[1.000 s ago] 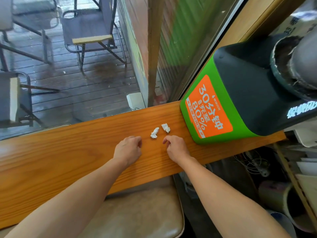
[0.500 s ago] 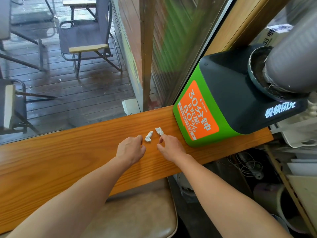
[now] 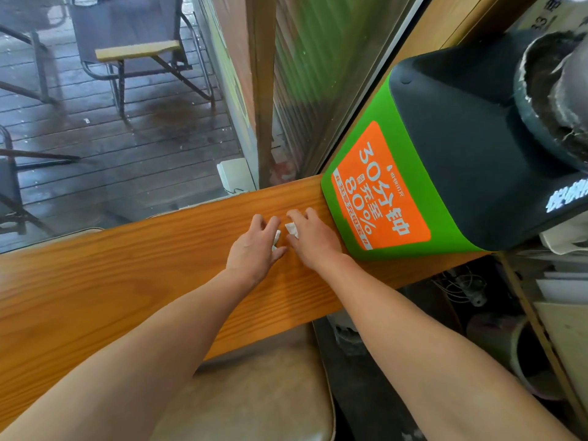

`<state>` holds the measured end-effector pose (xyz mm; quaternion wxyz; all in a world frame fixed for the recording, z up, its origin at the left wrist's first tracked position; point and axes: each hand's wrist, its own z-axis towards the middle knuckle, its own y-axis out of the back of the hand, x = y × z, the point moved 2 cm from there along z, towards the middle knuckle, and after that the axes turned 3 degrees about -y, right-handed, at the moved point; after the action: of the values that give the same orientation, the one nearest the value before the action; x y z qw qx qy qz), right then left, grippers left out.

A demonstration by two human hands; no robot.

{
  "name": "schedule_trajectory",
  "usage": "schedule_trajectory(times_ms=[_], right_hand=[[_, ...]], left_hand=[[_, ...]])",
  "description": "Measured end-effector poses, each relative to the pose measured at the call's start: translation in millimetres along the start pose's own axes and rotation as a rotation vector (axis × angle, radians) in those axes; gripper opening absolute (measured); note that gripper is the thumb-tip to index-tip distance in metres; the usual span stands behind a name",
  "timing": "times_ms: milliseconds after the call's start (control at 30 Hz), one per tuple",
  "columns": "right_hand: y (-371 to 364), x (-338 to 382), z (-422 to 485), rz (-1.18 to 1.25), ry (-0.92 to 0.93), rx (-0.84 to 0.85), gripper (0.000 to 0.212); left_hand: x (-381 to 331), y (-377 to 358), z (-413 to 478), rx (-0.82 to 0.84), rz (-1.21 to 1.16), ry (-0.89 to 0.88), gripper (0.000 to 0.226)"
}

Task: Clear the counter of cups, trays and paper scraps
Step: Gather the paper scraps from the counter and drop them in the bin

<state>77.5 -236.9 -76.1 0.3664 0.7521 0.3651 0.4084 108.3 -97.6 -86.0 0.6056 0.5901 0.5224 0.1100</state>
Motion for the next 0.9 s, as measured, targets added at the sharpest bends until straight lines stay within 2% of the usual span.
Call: schedule_trajectory(times_ms=[200,433,767,900], right_hand=[[-13.5,-8.3,2.7,-0.064,-0.004,0.031,0.046],[-19.7,-9.6,-8.9,-0.051,0.005,0.026,0.026],[-20.4,-13.7,-39.2,0.105,-0.216,0.137,0.011],[-17.8,-20.1,-51.9,0.166,-0.268,0.132,0.016]], left_hand=[[3.0,-9.7,3.4,0.041,-0.012,0.014,0.035],[2.7,-9.4,-6.2,0.083,-0.053,0.021,0.020],[-3.5,-5.3,-26.5,0.230,-0.079,0.105,0.016],[-9.4,-6.4,-38.3,0.305,-0.077,0.144,0.015]])
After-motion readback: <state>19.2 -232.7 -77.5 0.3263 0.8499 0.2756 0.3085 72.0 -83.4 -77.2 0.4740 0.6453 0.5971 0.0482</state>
